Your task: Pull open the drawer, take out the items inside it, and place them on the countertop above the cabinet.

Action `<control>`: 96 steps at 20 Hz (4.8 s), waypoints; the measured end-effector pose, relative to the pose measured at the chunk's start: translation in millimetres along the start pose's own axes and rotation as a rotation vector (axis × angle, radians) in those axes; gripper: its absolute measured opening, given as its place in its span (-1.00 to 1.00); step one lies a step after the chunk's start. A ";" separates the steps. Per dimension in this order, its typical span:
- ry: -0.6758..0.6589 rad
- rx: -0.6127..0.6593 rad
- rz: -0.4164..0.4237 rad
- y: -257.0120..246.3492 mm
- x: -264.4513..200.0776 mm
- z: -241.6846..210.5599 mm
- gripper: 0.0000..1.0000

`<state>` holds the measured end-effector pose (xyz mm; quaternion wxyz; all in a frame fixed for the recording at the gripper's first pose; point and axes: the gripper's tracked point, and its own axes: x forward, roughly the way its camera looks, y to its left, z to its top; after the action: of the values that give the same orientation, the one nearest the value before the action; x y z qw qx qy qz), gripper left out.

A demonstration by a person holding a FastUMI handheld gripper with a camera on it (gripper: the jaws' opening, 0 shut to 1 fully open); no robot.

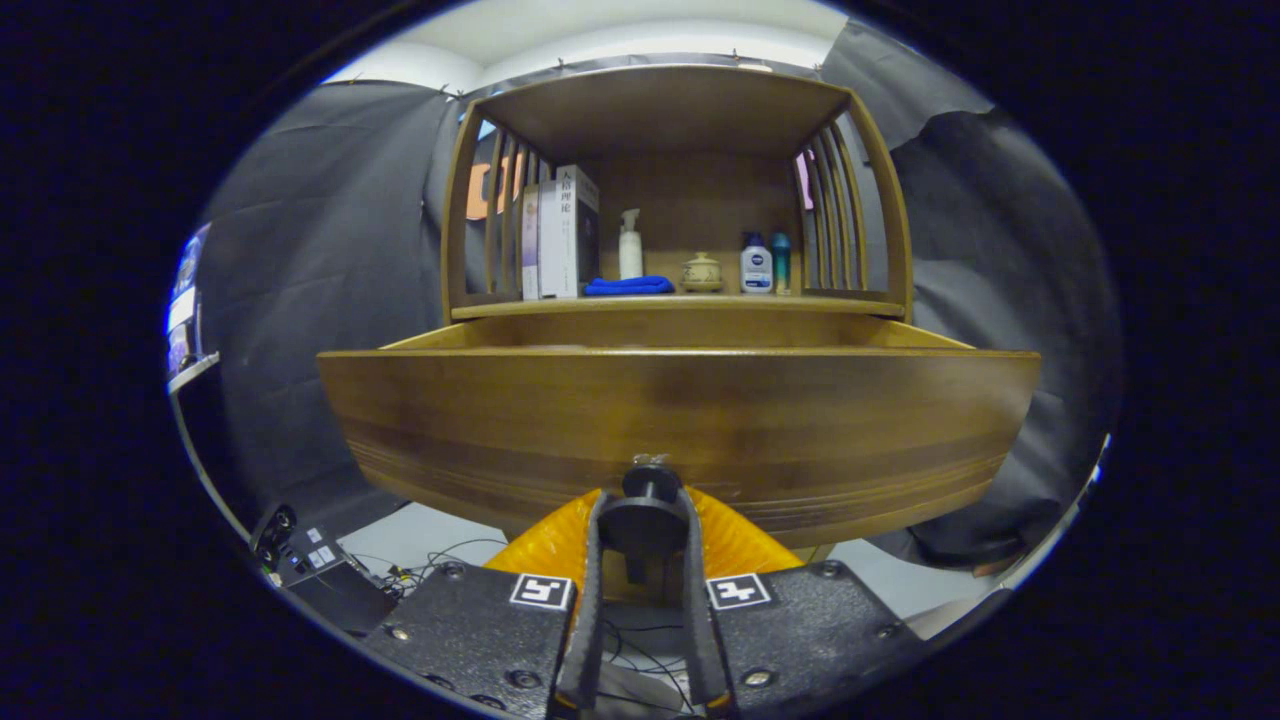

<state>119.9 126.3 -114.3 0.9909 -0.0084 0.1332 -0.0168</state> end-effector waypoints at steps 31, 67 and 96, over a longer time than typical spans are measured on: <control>0.676 0.068 -0.067 -25.0 96.9 59.4 0.51; 0.438 0.046 -0.042 -39.5 86.8 192.7 -0.58; 0.312 0.178 -0.020 -47.1 243.0 236.2 -0.57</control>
<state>415.1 73.5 50.5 0.9548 0.0805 0.2833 -0.0395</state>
